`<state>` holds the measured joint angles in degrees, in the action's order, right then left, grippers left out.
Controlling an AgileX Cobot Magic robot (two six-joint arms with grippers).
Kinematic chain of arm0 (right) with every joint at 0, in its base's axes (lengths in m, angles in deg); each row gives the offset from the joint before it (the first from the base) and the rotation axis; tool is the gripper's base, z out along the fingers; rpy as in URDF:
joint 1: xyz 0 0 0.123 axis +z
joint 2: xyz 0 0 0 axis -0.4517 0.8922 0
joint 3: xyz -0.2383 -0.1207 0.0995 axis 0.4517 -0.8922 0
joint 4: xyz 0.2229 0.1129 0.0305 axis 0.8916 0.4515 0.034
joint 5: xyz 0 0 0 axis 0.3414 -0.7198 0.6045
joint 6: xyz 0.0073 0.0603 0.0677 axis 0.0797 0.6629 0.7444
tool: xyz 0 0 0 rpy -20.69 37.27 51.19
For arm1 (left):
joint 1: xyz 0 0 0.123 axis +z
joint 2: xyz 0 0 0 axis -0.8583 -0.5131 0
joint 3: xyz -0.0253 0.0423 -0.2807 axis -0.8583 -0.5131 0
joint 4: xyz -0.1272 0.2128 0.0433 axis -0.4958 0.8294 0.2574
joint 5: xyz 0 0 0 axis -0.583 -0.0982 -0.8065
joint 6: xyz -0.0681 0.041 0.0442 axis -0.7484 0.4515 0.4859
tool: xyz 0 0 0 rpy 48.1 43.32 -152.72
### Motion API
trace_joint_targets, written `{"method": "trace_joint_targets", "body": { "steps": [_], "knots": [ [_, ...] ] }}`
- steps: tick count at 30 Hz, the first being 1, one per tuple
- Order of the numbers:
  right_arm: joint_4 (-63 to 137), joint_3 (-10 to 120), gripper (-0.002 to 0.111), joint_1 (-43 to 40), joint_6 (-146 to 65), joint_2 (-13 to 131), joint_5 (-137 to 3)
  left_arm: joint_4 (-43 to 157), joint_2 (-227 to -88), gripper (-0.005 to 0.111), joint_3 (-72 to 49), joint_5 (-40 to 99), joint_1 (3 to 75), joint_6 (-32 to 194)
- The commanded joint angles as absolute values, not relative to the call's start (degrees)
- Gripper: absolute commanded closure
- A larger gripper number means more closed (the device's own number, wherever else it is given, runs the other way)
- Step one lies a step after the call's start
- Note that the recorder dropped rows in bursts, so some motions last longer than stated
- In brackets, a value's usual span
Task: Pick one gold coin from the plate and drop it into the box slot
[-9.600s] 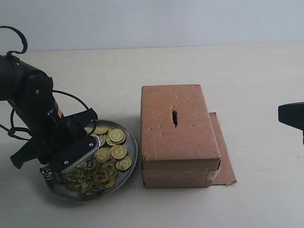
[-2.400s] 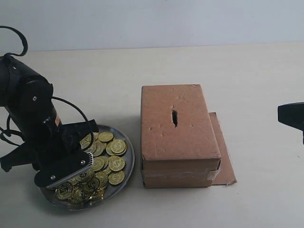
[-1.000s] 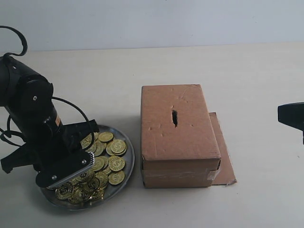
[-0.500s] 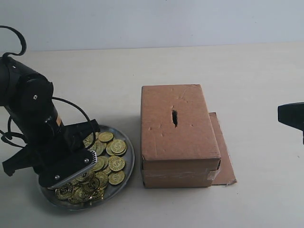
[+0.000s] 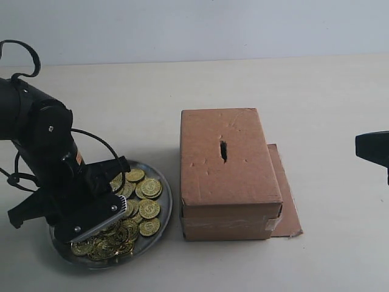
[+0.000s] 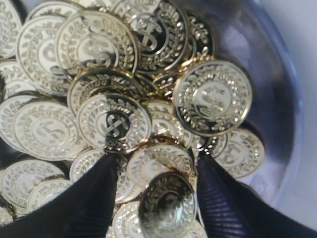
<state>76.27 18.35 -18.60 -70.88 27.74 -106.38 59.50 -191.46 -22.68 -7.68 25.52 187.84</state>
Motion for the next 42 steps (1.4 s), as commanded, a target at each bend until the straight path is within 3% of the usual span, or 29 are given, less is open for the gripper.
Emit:
{"method": "trace_joint_targets", "body": {
  "steps": [1,37,42],
  "knots": [
    [76.7,18.8,0.108,-18.5,-71.3,27.8,-106.4,59.1,-191.6,0.057,-22.8,-7.9,25.3,187.7],
    [76.7,18.8,0.108,-18.5,-71.3,27.8,-106.4,66.3,-193.0,0.057,-22.8,-4.3,27.1,182.2],
    [76.7,18.8,0.108,-18.5,-71.3,27.8,-106.4,66.3,-193.0,0.070,-22.8,-4.5,27.1,182.2]
  ]
}}
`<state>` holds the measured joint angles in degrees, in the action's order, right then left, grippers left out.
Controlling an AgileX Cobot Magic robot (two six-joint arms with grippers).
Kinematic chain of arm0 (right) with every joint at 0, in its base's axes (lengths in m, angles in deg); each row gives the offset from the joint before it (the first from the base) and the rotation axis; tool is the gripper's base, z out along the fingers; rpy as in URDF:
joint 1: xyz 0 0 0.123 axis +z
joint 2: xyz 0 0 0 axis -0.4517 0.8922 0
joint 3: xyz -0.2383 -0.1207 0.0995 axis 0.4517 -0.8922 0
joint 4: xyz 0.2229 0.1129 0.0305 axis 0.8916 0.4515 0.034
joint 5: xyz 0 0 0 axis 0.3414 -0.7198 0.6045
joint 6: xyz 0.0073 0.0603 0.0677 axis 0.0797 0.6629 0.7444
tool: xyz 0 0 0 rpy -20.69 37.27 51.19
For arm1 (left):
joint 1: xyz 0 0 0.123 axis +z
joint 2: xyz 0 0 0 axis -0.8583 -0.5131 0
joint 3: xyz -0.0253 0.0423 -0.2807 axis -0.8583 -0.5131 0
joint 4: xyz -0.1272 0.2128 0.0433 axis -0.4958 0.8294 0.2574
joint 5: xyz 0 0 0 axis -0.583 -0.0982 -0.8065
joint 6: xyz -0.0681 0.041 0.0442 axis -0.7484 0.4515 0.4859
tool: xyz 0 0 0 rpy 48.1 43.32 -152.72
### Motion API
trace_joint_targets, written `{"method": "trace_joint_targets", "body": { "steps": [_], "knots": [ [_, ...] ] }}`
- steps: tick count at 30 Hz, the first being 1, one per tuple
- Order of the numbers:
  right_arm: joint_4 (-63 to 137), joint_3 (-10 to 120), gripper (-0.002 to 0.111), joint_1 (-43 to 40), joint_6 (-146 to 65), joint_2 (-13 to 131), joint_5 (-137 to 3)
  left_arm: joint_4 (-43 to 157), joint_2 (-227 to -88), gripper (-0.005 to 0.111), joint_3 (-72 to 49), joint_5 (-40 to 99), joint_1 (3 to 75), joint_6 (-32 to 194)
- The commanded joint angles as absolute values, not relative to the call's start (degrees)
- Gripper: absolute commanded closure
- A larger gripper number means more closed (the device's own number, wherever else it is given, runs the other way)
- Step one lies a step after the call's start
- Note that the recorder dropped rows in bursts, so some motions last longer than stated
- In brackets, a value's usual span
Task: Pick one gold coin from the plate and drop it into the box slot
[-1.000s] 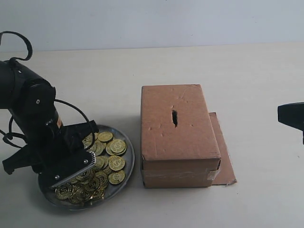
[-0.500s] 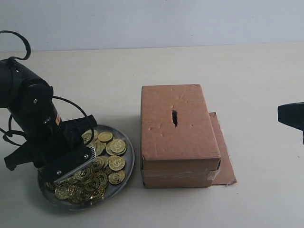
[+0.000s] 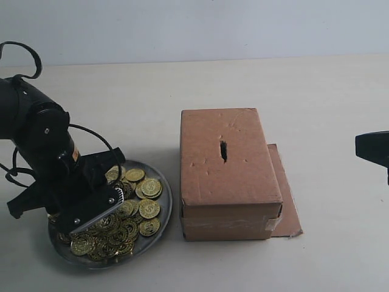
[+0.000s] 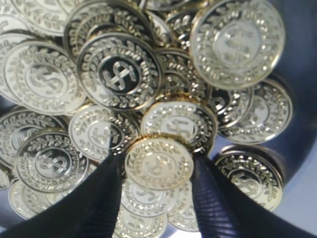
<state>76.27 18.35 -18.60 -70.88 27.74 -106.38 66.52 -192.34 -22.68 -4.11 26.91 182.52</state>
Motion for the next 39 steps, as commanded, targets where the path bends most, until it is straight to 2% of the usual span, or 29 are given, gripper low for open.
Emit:
{"method": "trace_joint_targets", "body": {
  "steps": [1,12,20,29,34,39],
  "knots": [
    [76.7,18.8,0.108,-18.5,-71.3,27.8,-106.4,66.3,-193.0,0.072,-22.8,-4.5,27.1,182.2],
    [76.7,18.8,0.108,-18.5,-71.3,27.8,-106.4,66.4,-192.5,0.074,-22.8,-4.3,27.1,182.2],
    [76.7,18.8,0.108,-18.5,-71.3,27.8,-106.4,66.3,-189.1,0.085,-22.8,-4.0,27.1,181.8],
    [80.6,18.8,0.108,-18.5,-71.3,27.9,-106.2,61.6,-182.1,0.085,-22.8,-2.0,27.1,172.8],
    [90.1,18.8,0.108,-18.5,-76.0,33.0,-105.0,47.6,-174.1,0.085,-22.8,-1.2,27.0,171.0],
    [108.2,18.8,0.108,-18.5,-91.4,41.2,-106.3,26.8,-168.4,0.085,-22.8,-2.0,27.0,171.1]
  ]
}}
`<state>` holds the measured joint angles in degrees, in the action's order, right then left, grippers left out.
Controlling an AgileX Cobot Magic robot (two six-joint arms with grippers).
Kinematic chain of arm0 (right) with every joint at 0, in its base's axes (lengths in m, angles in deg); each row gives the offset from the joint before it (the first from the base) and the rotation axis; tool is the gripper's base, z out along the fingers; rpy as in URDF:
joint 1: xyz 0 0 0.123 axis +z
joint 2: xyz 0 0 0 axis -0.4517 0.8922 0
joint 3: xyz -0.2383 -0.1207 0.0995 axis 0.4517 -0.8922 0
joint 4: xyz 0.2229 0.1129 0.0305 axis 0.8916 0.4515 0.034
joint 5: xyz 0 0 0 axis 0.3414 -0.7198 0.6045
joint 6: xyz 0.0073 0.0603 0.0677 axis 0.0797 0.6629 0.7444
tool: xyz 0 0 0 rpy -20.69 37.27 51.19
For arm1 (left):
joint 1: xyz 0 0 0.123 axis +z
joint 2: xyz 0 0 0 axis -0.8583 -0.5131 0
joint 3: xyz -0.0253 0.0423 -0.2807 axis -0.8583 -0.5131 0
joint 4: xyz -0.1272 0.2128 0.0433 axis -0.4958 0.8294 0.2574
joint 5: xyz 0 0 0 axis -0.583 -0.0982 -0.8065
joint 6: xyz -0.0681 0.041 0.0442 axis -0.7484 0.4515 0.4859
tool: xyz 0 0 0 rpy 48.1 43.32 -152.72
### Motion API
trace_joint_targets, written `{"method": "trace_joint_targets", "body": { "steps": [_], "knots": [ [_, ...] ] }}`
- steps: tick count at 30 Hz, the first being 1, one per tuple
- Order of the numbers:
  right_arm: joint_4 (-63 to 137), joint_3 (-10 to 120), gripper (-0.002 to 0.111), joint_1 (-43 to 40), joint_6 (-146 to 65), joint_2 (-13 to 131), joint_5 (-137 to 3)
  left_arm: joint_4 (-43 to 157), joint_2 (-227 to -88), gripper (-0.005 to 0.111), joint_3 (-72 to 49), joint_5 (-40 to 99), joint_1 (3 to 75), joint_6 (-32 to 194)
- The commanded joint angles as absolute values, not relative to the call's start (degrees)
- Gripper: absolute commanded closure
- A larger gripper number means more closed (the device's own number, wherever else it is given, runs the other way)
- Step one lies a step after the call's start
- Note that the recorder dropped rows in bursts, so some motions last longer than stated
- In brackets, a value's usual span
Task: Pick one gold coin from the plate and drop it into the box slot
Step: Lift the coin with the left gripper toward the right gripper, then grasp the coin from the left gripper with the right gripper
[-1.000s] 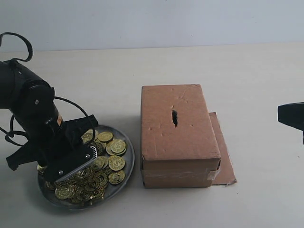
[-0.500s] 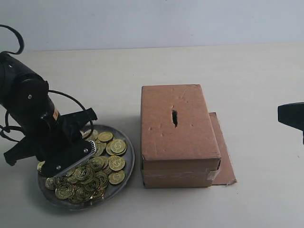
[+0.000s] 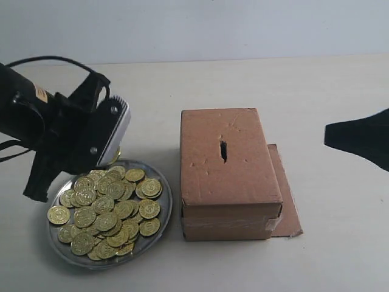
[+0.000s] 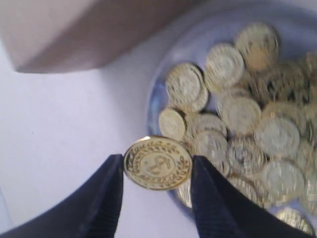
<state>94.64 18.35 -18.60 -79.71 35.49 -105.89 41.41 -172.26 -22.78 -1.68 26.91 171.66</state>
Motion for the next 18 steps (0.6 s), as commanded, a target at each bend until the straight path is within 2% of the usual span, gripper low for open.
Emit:
{"method": "trace_joint_targets", "body": {
  "steps": [1,8,11,18],
  "knots": [
    [110.9,18.8,0.108,-18.5,-93.7,42.6,-107.0,23.4,-167.4,0.085,-22.8,-2.6,27.0,171.1],
    [125.6,18.8,0.108,-14.3,-105.2,53.9,-110.2,11.0,-163.9,0.085,-22.8,-7.9,26.9,170.7],
    [134.2,19.1,0.108,-6.6,-109.3,58.1,-105.4,10.1,-163.8,0.085,-22.8,-7.3,23.9,170.7],
    [134.3,28.6,0.108,5.6,-105.4,63.6,-97.4,17.4,-163.8,0.085,-22.8,-3.2,19.7,162.9]
  ]
}}
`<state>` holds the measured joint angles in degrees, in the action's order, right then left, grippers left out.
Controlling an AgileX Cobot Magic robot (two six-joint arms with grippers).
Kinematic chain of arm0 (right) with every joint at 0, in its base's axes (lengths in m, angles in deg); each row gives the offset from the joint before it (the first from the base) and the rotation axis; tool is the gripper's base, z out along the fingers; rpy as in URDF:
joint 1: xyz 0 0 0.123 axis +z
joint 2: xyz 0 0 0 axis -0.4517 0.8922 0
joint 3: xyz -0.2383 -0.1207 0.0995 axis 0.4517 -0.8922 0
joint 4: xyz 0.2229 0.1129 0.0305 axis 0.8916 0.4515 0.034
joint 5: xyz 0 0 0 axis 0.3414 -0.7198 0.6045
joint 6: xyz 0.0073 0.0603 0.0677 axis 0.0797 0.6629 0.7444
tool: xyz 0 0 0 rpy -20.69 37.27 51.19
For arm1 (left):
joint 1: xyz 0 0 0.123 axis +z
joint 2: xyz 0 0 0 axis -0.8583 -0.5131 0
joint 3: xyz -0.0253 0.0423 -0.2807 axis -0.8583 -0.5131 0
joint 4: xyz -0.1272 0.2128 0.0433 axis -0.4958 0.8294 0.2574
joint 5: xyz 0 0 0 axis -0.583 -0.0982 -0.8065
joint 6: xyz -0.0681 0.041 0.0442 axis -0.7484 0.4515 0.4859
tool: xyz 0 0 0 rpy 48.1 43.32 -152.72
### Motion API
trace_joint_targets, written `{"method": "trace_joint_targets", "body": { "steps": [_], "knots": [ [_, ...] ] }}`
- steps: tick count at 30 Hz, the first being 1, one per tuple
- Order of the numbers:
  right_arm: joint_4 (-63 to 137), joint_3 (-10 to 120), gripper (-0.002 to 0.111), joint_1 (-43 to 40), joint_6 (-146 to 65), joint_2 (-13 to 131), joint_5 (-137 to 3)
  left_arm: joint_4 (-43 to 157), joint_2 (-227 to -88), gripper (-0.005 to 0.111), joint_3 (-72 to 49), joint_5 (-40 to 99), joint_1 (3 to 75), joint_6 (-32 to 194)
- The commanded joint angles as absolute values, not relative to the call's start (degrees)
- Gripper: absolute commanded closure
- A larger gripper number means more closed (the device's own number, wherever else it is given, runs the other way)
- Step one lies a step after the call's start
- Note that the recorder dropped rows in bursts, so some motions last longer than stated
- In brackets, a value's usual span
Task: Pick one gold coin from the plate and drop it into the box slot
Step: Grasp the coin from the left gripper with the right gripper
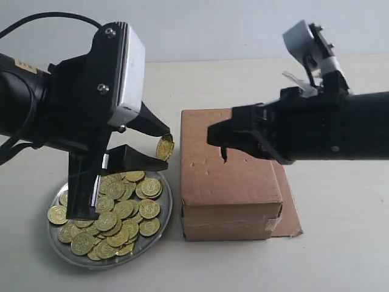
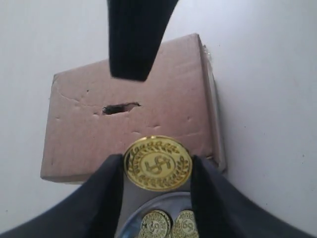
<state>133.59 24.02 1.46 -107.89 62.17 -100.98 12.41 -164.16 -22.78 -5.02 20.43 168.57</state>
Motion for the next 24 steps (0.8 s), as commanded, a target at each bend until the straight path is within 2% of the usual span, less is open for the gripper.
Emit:
{"method": "trace_joint_targets", "body": {
  "steps": [1,3,5,6,9,11,14,24],
  "knots": [
    [133.6,29.6,0.108,6.3,-104.1,63.7,-96.3,20.8,-163.8,0.085,-22.8,-3.2,19.7,159.9],
    [128.8,31.5,0.108,7.6,-98.6,63.7,-94.0,32.7,-163.8,0.085,-22.8,-3.0,19.7,150.1],
    [125.7,32.2,0.103,7.8,-94.9,63.7,-93.3,35.9,-163.8,0.085,-22.8,-1.9,19.7,146.8],
    [125.7,32.2,0.094,7.8,-94.0,63.7,-93.3,35.6,-163.8,0.085,-22.8,0.1,19.7,145.4],
    [125.7,32.2,0.078,7.8,-93.5,64.5,-94.1,33.8,-164.0,0.085,-22.8,1.4,19.5,145.4],
    [125.7,32.2,0.060,7.8,-92.2,66.5,-95.0,33.5,-164.2,0.085,-22.8,1.4,18.1,145.9],
    [125.7,32.8,0.051,7.8,-92.2,68.8,-96.5,33.6,-164.2,0.085,-22.8,2.0,16.4,146.1],
    [126.6,35.7,0.051,7.8,-92.2,71.8,-99.9,34.8,-164.7,0.085,-22.8,4.4,15.7,146.0]
  ]
}}
